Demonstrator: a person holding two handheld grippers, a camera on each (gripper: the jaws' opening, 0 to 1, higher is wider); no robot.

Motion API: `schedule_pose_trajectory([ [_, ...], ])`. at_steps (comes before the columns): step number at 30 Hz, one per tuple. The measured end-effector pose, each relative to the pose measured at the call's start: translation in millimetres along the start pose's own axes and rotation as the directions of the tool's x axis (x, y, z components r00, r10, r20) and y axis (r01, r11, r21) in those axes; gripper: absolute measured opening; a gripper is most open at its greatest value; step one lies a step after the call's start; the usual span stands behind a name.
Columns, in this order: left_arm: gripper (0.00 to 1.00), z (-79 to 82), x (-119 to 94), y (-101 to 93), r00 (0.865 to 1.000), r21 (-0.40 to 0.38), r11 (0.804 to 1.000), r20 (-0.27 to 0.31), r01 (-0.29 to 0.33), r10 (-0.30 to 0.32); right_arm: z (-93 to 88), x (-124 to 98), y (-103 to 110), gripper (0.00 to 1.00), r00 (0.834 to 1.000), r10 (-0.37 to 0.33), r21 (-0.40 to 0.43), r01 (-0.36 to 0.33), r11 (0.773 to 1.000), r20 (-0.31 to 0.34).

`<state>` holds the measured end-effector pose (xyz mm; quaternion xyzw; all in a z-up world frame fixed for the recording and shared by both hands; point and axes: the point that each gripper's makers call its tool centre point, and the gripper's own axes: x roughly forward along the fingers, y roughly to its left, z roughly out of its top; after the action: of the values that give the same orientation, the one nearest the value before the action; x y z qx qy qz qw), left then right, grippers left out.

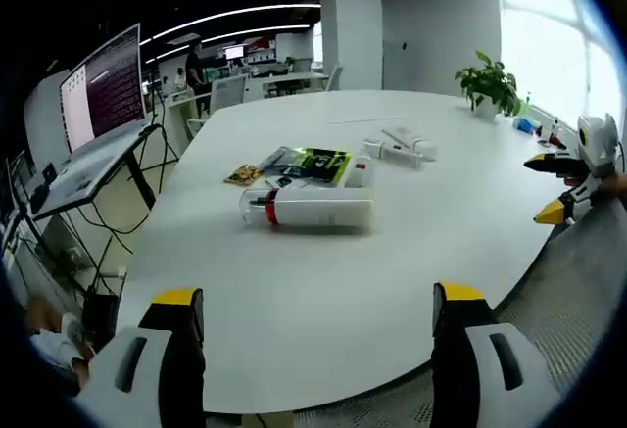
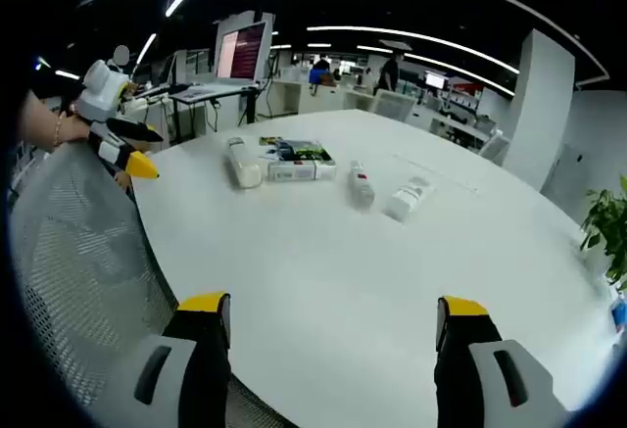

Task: Arrange the skincare products in the storage area until every visible bottle or jar stands upright without overlapping.

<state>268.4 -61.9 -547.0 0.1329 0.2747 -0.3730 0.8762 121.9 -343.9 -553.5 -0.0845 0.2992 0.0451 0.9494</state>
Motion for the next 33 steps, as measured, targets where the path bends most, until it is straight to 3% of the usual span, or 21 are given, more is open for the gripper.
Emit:
schedule_pose_trajectory([
  [33,0.87,-2.4,1.9,1.0,1.0,0.009,1.0,-0.013,0.0,0.0,-1.6,-1.0,1.4,0.9,1.0,0.007,0.002,-0.007,1.0,-0.012],
])
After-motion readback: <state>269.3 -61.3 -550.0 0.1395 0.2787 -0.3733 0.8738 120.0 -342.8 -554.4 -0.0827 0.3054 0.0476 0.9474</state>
